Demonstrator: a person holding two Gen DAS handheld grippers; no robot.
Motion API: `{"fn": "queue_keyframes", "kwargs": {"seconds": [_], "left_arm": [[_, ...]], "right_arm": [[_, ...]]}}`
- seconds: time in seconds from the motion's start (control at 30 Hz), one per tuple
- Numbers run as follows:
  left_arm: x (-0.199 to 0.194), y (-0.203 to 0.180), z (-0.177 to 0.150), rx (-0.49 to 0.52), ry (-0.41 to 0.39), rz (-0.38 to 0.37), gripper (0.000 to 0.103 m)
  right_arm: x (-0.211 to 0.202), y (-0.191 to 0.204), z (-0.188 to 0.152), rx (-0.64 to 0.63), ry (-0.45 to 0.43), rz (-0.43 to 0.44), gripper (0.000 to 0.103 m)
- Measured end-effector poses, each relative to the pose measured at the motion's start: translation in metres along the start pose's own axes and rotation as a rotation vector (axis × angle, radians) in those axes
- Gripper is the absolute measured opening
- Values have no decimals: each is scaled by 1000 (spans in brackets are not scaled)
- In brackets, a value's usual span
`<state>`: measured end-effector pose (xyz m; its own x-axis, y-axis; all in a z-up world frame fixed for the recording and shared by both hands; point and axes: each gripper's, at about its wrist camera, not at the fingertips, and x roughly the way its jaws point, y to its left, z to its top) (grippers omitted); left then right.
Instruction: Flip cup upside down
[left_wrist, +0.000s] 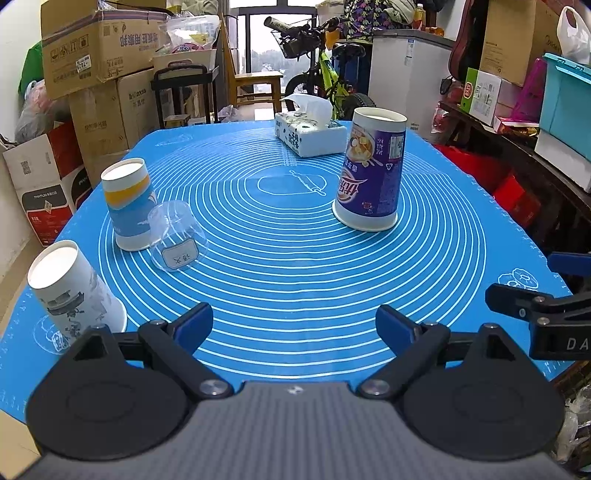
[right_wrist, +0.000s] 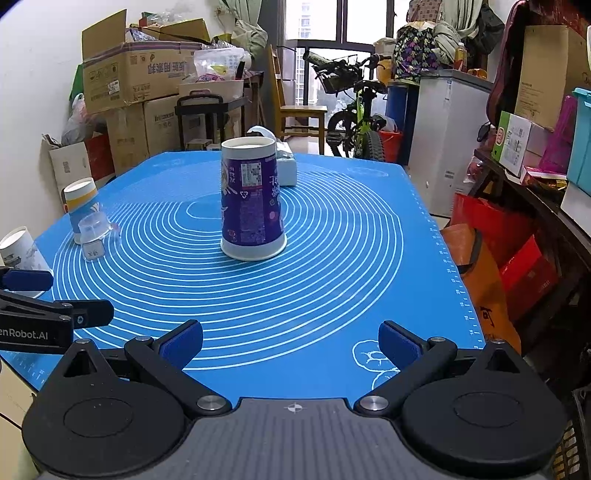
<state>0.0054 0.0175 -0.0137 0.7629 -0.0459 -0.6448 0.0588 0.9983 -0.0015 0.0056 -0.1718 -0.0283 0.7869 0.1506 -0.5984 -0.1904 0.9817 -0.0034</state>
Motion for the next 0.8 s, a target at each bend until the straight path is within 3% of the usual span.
{"fn": "queue_keyframes", "kwargs": {"seconds": [0.8], "left_arm": [[6,-3,-4,12,26,-2,94]], "right_arm": [[4,-2,-2,2,17,-10,101]]}}
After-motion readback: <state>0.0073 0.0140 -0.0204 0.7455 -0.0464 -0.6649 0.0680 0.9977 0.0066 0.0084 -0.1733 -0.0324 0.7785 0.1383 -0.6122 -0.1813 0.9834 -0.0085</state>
